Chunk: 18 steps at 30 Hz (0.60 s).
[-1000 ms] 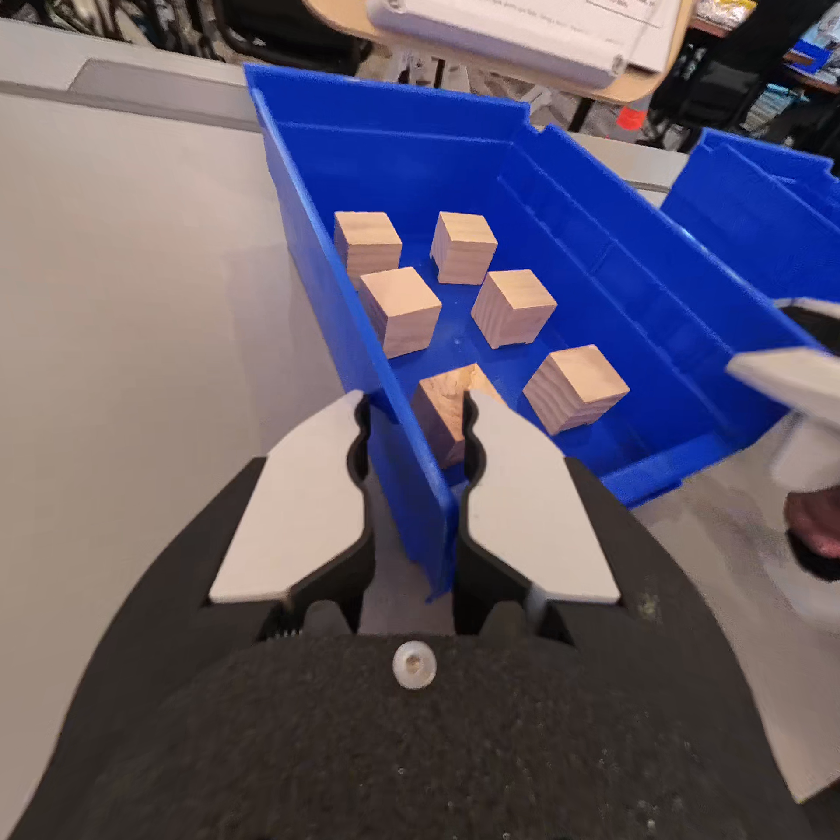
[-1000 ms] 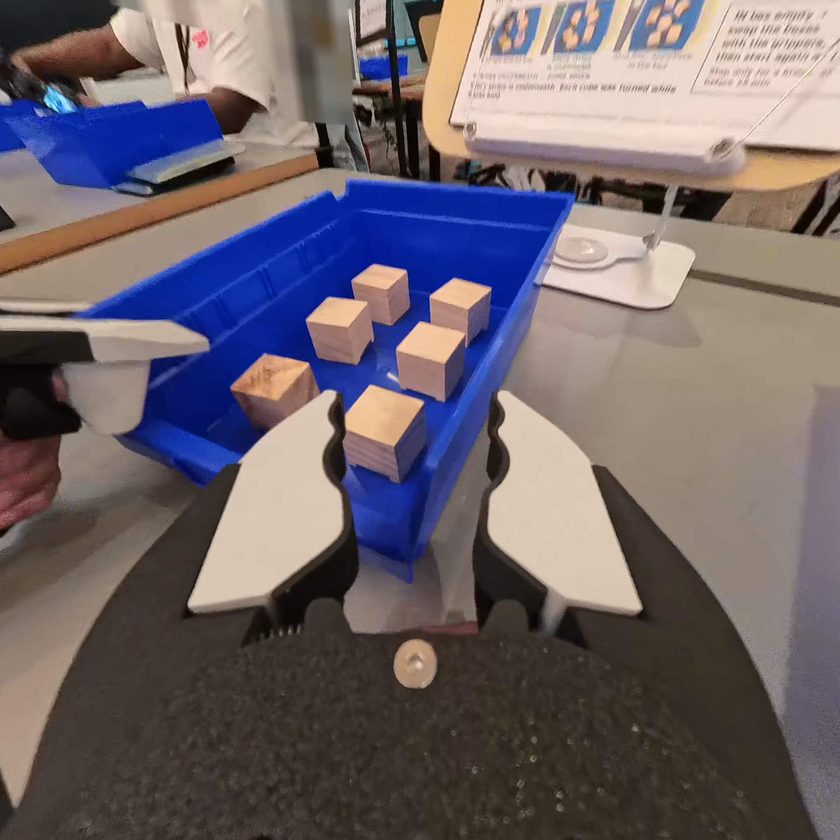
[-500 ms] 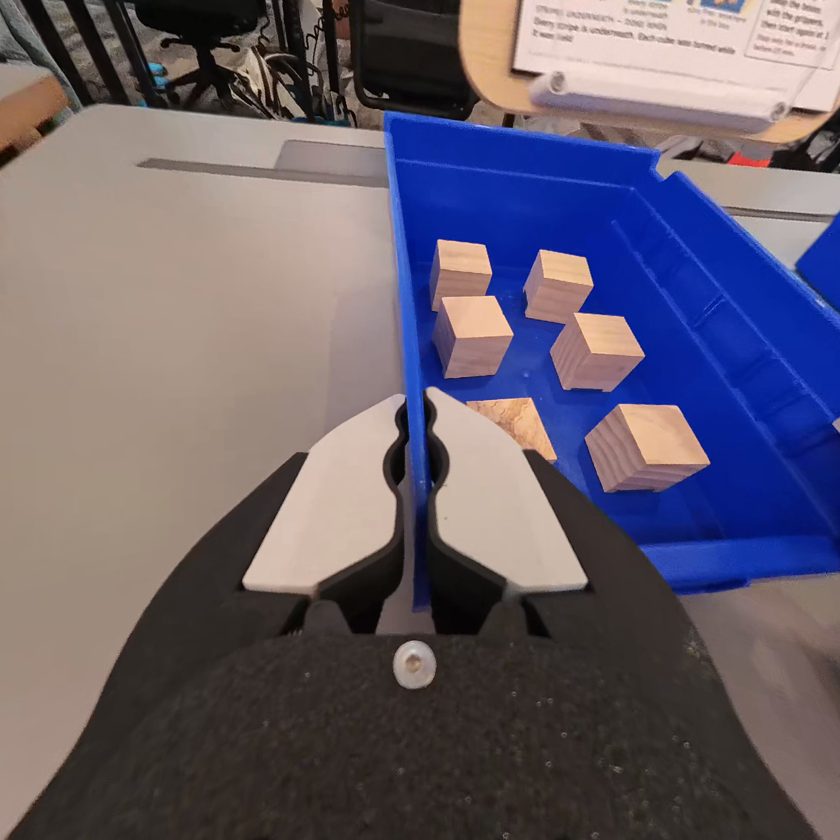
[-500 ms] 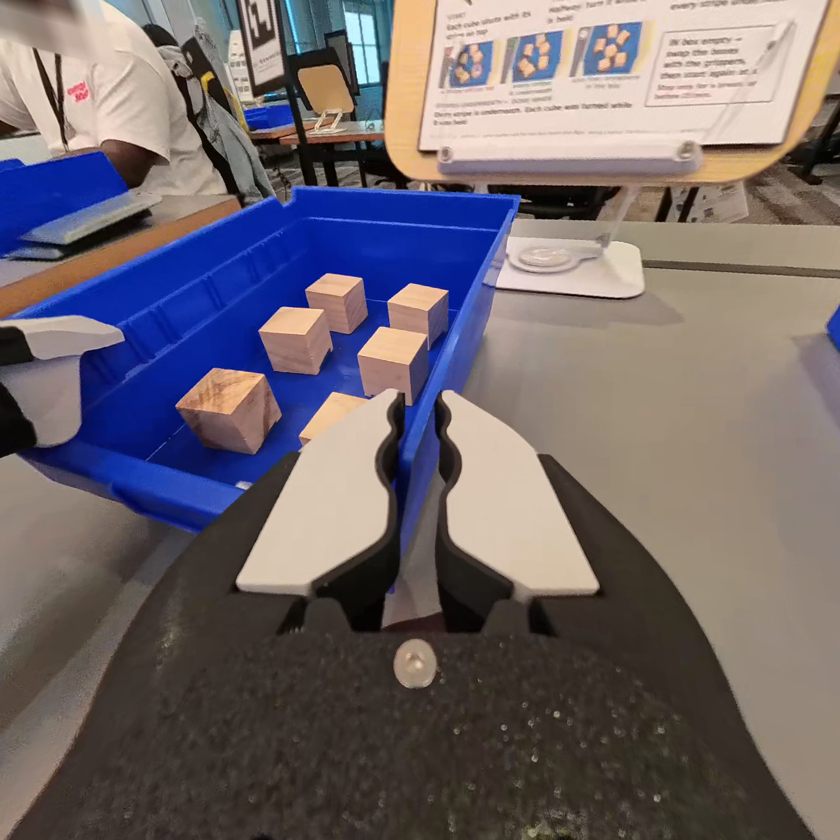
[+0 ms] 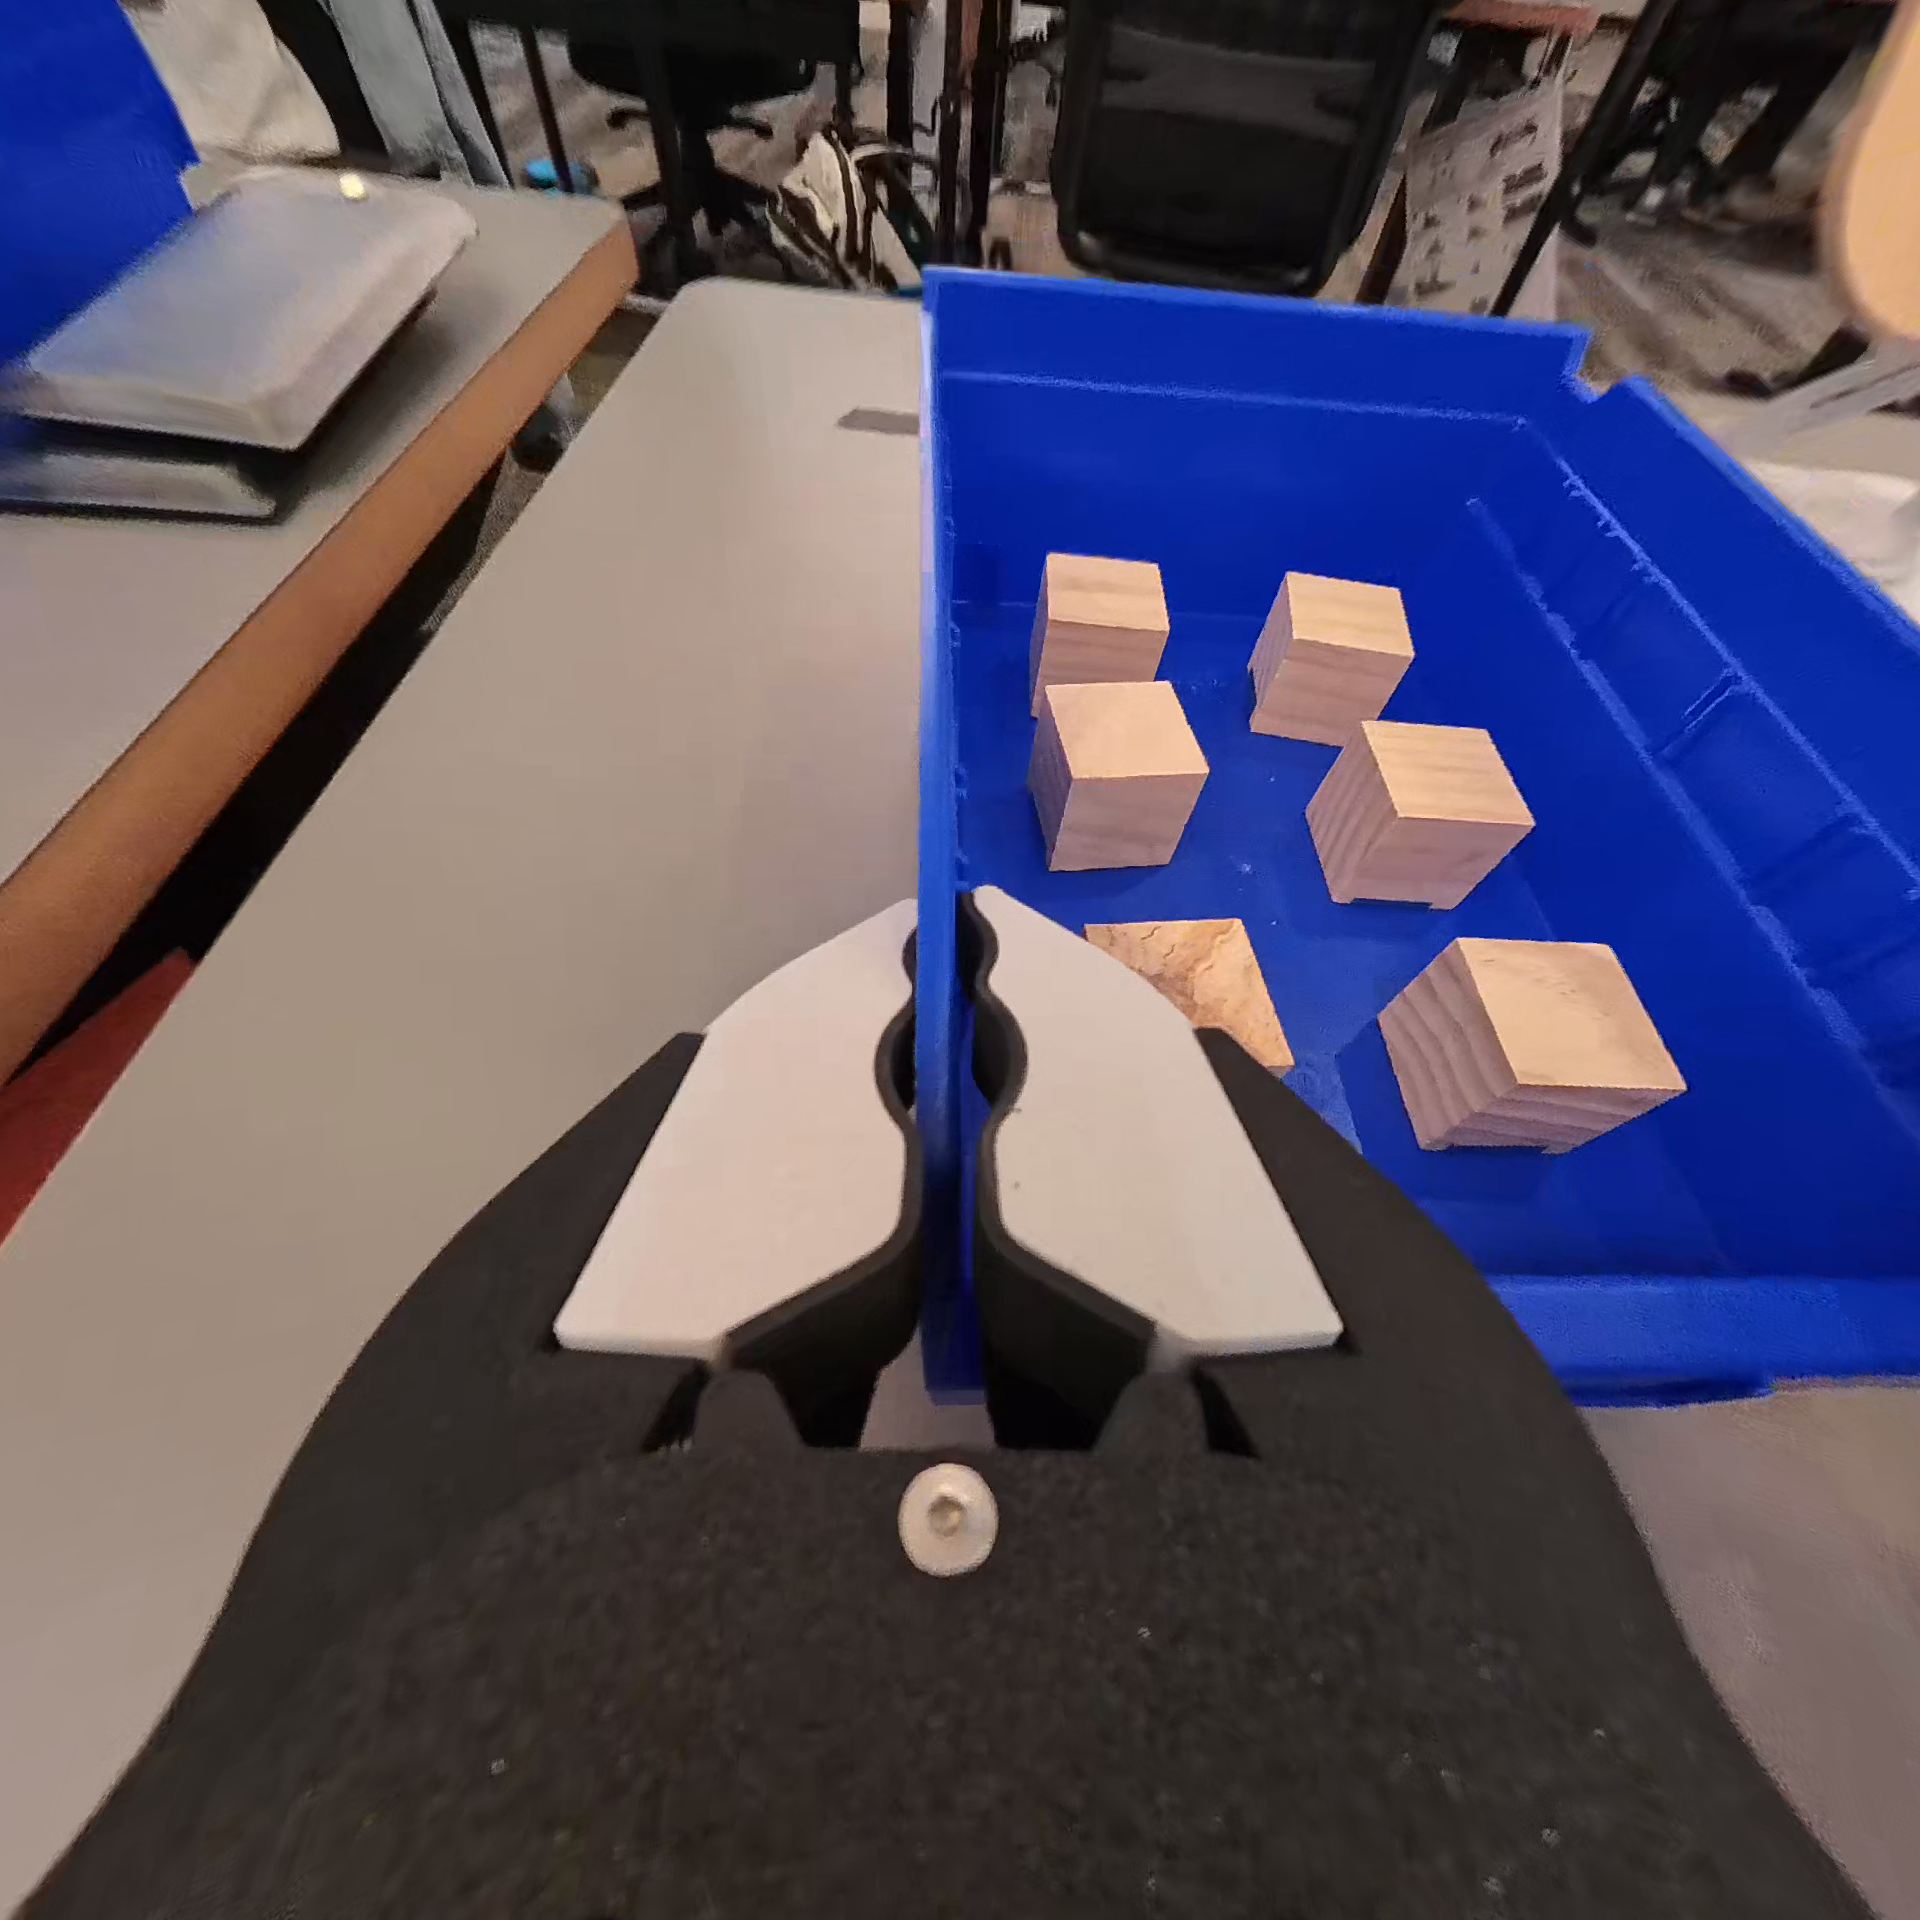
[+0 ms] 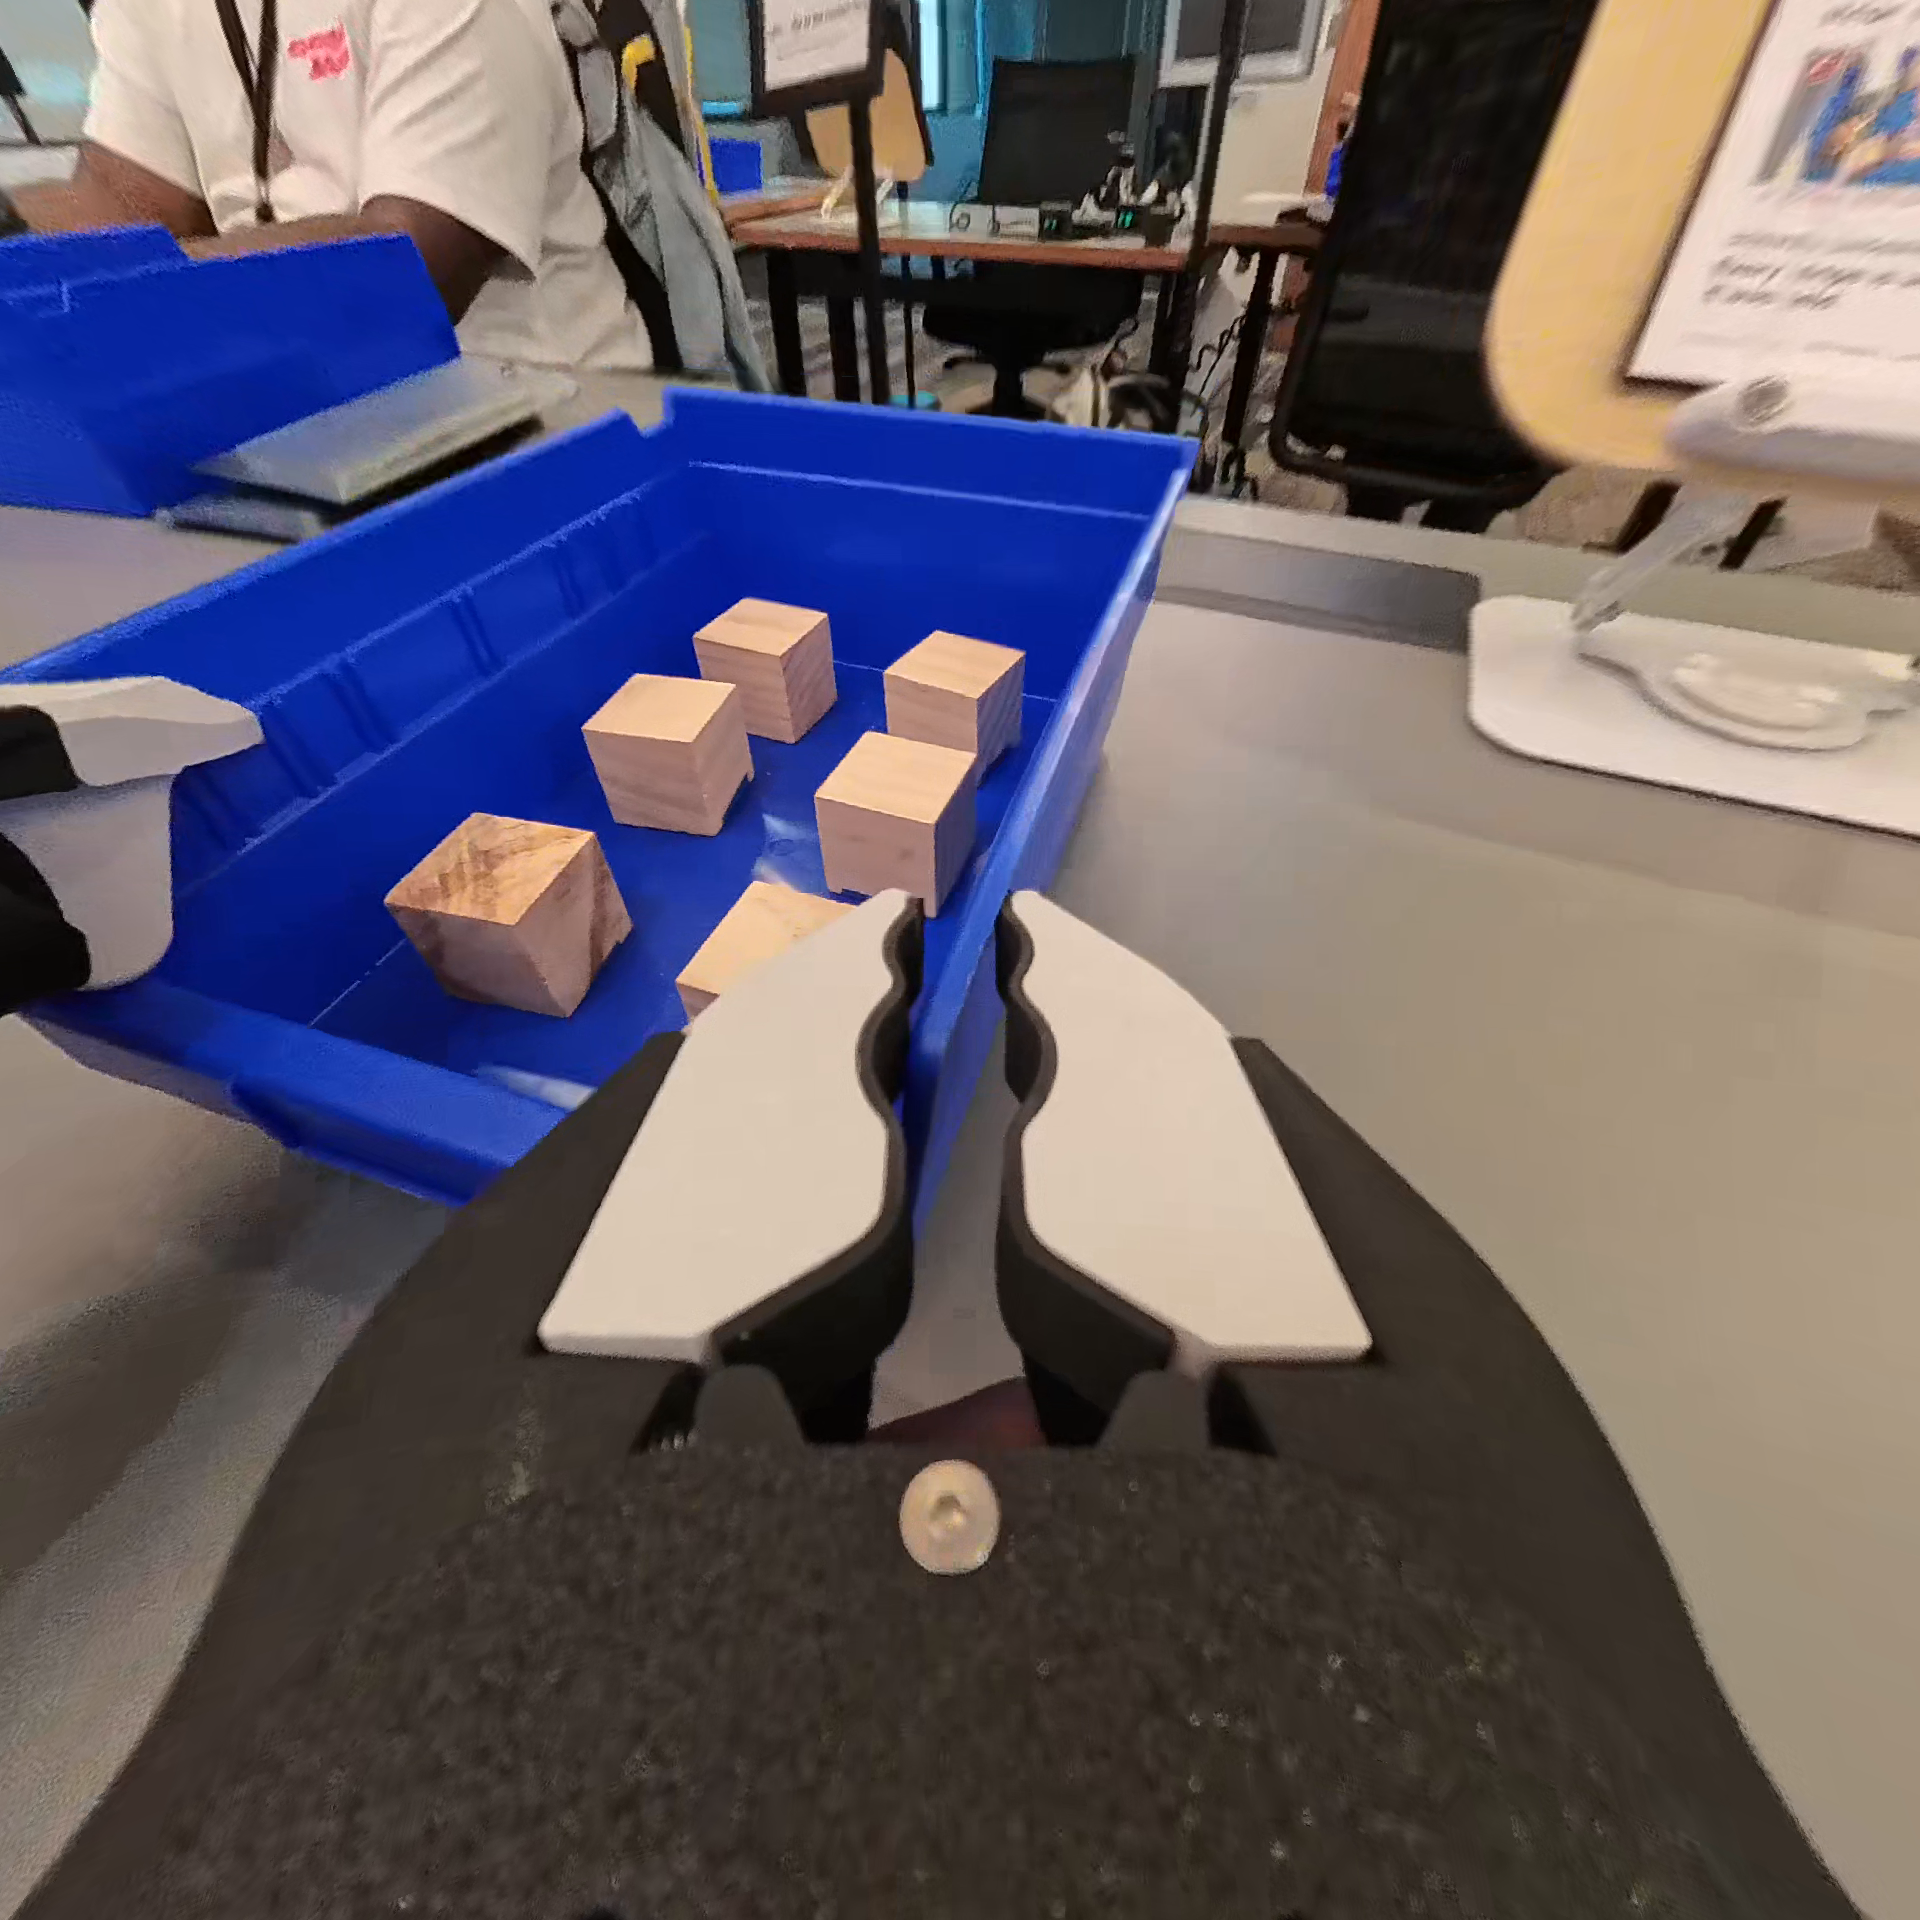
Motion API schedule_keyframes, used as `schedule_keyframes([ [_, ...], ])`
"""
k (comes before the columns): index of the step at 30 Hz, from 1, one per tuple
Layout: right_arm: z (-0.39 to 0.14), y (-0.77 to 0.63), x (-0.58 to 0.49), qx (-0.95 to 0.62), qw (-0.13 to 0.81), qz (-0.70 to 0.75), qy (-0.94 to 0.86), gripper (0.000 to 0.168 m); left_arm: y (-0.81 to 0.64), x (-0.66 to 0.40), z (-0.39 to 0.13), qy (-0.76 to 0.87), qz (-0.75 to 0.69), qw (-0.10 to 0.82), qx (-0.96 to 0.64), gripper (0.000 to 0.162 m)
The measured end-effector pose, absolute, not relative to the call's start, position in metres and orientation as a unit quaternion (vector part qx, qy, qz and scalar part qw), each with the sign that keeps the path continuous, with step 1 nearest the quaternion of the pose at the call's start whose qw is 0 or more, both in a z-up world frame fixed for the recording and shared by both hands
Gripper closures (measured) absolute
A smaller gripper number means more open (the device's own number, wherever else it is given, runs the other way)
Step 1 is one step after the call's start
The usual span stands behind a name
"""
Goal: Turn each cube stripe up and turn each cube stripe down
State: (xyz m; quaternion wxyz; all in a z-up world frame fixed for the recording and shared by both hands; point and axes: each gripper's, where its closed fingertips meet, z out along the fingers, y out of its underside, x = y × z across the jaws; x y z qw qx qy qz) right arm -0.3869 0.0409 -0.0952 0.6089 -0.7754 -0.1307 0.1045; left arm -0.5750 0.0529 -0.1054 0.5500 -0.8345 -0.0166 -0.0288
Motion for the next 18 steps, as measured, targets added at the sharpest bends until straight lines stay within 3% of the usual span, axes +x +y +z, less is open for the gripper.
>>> schedule_keyframes([
  [10,-0.104,0.036,-0.398,-0.770,0.585,0.173,-0.188,0.143,0.053,-0.584,-0.115,-0.032,-0.056,0.545,-0.836,0.157],
  [12,-0.098,0.021,-0.394,-0.760,0.556,0.232,-0.242,0.144,0.042,-0.592,-0.105,-0.059,-0.042,0.546,-0.835,0.131],
  [15,-0.091,-0.009,-0.361,-0.750,0.509,0.282,-0.314,0.125,0.018,-0.593,-0.069,-0.080,-0.019,0.576,-0.813,0.121],
  [18,-0.105,-0.030,-0.299,-0.756,0.454,0.287,-0.375,0.122,0.005,-0.540,-0.040,-0.036,-0.057,0.591,-0.804,0.114],
])
